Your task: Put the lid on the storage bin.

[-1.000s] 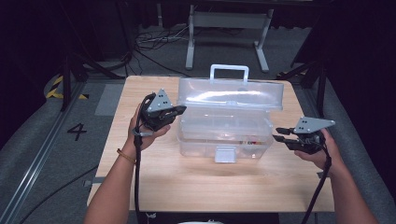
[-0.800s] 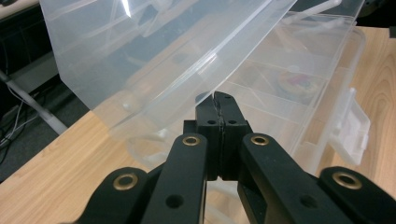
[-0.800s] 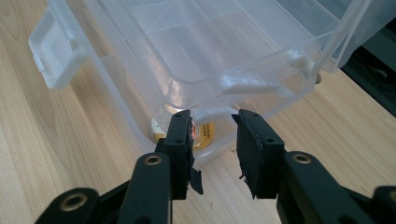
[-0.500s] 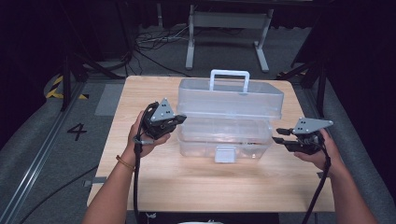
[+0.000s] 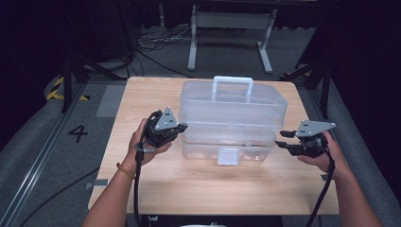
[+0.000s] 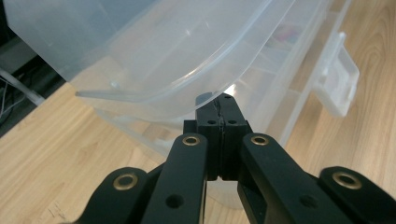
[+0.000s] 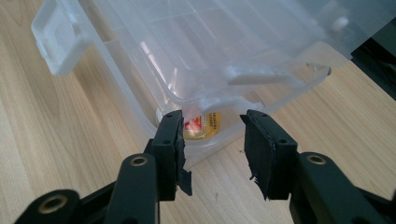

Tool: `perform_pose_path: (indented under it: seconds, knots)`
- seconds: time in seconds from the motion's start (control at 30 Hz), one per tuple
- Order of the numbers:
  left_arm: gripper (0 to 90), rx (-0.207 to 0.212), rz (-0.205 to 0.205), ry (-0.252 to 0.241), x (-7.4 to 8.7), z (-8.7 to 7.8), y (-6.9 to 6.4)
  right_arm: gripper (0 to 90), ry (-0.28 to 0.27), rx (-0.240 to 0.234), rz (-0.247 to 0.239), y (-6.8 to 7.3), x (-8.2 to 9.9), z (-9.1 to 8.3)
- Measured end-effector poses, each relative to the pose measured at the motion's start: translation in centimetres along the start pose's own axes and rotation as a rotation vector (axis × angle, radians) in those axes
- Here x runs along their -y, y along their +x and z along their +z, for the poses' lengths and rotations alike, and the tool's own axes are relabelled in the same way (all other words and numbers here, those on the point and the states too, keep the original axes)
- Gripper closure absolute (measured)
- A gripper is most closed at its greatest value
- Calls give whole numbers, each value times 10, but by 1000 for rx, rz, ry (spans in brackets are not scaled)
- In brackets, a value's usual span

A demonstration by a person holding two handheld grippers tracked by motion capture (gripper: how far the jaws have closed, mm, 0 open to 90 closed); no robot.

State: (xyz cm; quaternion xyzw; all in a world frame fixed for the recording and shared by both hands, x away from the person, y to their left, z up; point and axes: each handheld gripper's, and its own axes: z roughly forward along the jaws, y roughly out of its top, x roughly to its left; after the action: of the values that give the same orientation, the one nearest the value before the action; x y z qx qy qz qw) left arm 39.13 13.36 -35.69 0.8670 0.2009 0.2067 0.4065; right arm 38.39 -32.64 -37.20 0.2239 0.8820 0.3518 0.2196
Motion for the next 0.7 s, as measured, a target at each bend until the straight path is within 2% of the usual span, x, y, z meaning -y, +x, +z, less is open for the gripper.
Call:
perform_pose_path:
  seconds: [0.3,0.53,0.57,0.7]
  knots:
    - [900,-7,-2,16,8,-1,-2,514,22,-22,0,1,1,3]
    - [900,-13,-5,24,11,0,-3,465,28,-21,7,1,2,4]
    - [900,-11,-6,28,13,0,-3,412,45,-19,1,0,3,5]
    - [900,-16,15,67,17,4,-9,359,57,0,14,0,4,9]
